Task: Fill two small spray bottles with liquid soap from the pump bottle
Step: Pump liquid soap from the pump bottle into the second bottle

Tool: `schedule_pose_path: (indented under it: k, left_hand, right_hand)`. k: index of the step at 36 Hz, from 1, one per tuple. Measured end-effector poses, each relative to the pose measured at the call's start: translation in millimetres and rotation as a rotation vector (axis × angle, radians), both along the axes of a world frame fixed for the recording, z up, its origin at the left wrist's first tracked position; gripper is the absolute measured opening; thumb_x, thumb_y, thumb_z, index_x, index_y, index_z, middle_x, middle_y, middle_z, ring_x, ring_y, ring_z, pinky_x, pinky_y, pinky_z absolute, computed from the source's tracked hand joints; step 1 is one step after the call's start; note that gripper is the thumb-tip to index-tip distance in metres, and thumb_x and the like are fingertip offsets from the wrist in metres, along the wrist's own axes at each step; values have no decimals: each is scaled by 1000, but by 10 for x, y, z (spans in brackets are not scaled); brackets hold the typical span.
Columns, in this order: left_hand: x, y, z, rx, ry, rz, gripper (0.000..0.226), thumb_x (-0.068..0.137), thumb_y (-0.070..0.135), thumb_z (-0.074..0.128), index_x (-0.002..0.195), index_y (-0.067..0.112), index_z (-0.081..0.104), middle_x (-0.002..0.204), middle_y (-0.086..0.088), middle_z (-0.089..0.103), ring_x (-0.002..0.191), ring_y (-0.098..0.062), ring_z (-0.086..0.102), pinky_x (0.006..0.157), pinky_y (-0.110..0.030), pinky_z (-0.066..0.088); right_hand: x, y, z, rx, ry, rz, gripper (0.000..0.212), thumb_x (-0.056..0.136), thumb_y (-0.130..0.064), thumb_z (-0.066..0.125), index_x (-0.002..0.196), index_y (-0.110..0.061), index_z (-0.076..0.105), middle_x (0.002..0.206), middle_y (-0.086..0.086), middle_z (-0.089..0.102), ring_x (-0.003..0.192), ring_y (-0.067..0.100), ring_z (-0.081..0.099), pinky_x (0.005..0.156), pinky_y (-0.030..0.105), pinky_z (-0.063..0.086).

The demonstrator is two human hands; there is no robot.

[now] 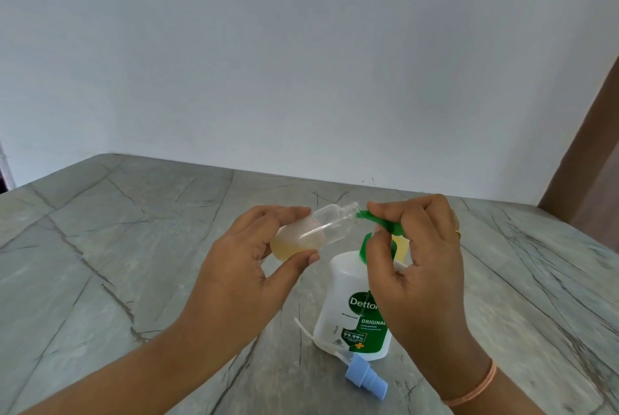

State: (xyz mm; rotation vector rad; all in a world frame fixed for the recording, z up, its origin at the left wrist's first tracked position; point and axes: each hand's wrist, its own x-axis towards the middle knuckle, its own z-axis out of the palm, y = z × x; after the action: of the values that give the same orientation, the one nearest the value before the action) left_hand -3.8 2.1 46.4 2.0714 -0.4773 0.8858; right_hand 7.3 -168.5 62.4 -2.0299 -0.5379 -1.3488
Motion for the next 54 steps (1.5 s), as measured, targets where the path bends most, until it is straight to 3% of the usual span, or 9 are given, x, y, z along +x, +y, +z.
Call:
schedule_pose_path:
  k: [7, 15, 18, 23, 28, 31, 36, 39, 54]
  left_hand:
    - [5, 25, -21, -17, 15, -19, 39, 73, 42, 65, 110, 41, 55, 101, 36, 53, 99, 13, 52, 76, 3, 40]
    - [-10, 0, -5, -75, 62, -45, 40, 72, 52, 69, 109, 49, 53, 109, 42, 51, 100, 8, 56, 79, 0, 41]
    - [-24, 3, -11, -78, 67, -47, 41, 71, 48, 68, 110, 45, 55, 98, 36, 58, 100, 6, 56, 80, -1, 42]
    - [-34, -10, 15, -74, 84, -51, 42, 68, 49, 61, 108, 48, 53, 103, 31, 56, 100, 6, 56, 81, -2, 43]
    - [-25, -8, -1, -34, 105, -20, 46, 68, 47, 62, 112, 38, 56, 104, 32, 52, 94, 2, 59, 86, -2, 41]
    - [-23, -2, 3, -16, 100, -13, 45, 67, 50, 59, 112, 41, 54, 103, 35, 50, 101, 5, 54, 85, 0, 39]
    - [-29, -5, 16, -20, 112, -3, 43, 67, 50, 60, 109, 46, 51, 100, 37, 48, 91, 6, 58, 82, 3, 39]
    - [-36, -12, 20, -30, 115, -10, 41, 67, 50, 60, 106, 51, 48, 100, 37, 49, 100, 8, 54, 81, 4, 38]
    - [-42, -4, 20, -41, 85, -13, 41, 66, 47, 63, 104, 51, 50, 96, 36, 53, 102, 10, 50, 79, 3, 39]
  right_hand:
    - [10, 26, -42, 8, -8, -7, 23, 79, -15, 45, 89, -9, 65, 87, -6, 45, 78, 16, 45, 68, 14, 35]
    - [-29, -56, 118, -39, 65, 10, 25, 78, -23, 44, 88, -14, 65, 85, -7, 48, 80, 16, 50, 67, 15, 38]
    - [-24, -54, 120, -35, 67, 24, 26, 79, -23, 44, 89, -13, 65, 84, -7, 47, 80, 18, 51, 66, 19, 40]
    - [-11, -4, 60, -1, 21, 13, 25, 78, -20, 45, 87, -10, 65, 84, -5, 46, 78, 18, 49, 66, 16, 38]
    - [15, 40, -35, 12, -18, -19, 23, 79, -16, 45, 86, -7, 65, 84, -4, 45, 76, 17, 46, 66, 16, 35]
    - [2, 35, -29, -3, -8, -24, 23, 79, -16, 45, 87, -7, 65, 85, -4, 45, 77, 16, 46, 66, 15, 35]
    - [-26, -45, 87, -60, 76, -9, 25, 79, -23, 43, 89, -14, 64, 84, -6, 46, 79, 15, 48, 65, 15, 36]
    - [-32, -74, 140, -72, 101, 9, 25, 79, -26, 42, 88, -16, 63, 84, -7, 47, 80, 15, 49, 65, 16, 38]
    - [-13, 23, -25, -7, 12, -31, 25, 79, -18, 44, 89, -9, 65, 86, -4, 47, 79, 13, 43, 67, 14, 35]
